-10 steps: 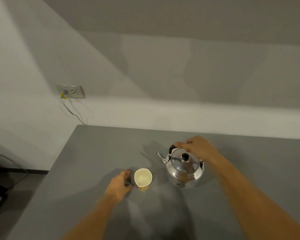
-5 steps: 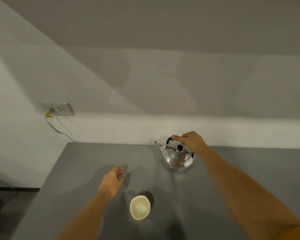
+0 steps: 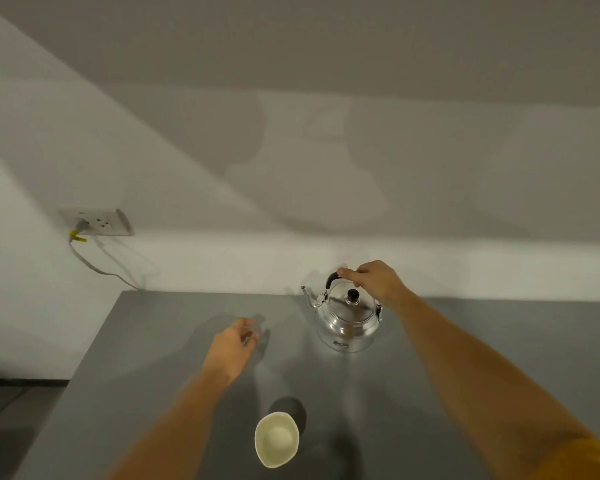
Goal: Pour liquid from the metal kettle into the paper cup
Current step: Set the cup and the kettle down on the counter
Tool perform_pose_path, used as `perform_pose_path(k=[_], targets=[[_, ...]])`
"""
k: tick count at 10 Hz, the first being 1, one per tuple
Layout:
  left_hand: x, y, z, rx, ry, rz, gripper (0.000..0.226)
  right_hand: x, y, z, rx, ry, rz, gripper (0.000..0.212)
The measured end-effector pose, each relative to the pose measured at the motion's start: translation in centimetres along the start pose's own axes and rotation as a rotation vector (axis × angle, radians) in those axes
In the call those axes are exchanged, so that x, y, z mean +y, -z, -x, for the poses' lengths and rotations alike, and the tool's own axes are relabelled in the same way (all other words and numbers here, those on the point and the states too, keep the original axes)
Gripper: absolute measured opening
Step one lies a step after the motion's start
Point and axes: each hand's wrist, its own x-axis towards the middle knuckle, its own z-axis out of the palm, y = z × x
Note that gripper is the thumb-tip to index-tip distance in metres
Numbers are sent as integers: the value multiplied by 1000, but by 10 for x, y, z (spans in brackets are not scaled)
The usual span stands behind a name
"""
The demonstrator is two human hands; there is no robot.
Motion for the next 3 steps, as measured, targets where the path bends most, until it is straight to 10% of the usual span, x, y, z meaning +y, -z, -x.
perform_pose_path(k=[3], targets=[[17,16,26,24,-59,28,31,-14,9,38,146,195,248,52]])
